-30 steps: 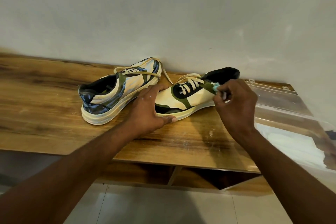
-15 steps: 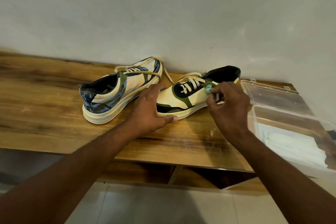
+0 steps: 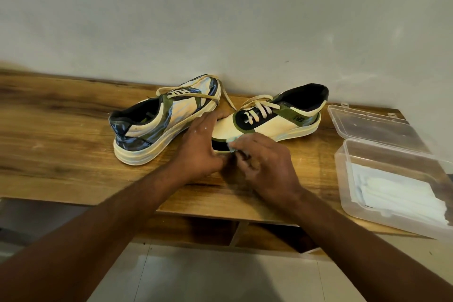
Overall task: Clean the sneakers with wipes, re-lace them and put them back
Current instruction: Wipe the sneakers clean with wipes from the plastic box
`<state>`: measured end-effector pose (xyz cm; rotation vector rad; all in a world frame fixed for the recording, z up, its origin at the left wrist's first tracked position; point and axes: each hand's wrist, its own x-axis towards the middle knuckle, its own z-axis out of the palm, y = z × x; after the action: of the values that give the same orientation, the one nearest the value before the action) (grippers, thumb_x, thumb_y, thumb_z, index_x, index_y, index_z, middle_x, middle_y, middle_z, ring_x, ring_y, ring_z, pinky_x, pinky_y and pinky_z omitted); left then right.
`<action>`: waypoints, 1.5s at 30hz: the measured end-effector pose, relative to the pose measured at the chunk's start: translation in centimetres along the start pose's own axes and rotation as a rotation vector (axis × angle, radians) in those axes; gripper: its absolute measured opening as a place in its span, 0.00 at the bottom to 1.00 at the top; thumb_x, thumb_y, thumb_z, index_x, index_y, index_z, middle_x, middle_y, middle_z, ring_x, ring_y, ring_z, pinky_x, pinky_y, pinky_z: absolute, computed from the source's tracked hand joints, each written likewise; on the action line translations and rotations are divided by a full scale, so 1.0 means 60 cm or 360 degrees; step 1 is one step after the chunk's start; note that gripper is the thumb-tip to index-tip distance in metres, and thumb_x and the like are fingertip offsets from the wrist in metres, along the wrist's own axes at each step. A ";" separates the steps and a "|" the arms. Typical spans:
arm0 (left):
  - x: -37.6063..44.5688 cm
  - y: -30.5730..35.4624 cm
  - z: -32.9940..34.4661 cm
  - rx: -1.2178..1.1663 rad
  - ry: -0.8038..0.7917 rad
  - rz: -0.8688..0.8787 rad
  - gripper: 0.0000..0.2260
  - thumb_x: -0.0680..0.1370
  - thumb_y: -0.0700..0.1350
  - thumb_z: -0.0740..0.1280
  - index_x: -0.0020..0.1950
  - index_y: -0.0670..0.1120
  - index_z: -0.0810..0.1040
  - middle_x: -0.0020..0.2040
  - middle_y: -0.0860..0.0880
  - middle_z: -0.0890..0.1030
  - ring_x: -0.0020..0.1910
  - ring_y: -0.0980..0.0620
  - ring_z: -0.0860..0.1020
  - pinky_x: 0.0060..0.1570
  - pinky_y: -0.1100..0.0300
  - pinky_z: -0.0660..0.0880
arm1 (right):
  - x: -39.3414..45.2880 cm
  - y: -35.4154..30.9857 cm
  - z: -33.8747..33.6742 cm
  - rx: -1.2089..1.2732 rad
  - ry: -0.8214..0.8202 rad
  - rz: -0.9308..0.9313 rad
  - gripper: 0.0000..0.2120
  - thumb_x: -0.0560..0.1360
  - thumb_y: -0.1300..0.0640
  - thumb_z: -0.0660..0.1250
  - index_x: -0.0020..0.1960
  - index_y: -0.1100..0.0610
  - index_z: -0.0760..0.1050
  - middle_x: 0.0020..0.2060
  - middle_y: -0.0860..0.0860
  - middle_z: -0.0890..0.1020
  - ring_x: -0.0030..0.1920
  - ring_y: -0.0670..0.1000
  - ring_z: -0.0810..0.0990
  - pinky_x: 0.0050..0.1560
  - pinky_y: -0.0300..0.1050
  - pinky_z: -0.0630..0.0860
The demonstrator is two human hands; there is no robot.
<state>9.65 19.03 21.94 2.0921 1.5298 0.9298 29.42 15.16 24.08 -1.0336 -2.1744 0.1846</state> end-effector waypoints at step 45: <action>0.001 -0.001 0.005 -0.0012 0.0035 0.0023 0.40 0.66 0.50 0.83 0.75 0.53 0.69 0.69 0.52 0.75 0.69 0.51 0.72 0.67 0.48 0.74 | -0.001 0.021 -0.003 -0.0358 -0.0180 -0.0206 0.11 0.79 0.59 0.68 0.57 0.63 0.84 0.54 0.57 0.82 0.54 0.56 0.81 0.49 0.52 0.82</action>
<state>9.80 19.13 21.69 2.0969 1.5215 0.9650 30.35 15.92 23.71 -1.0208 -2.3973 -0.0650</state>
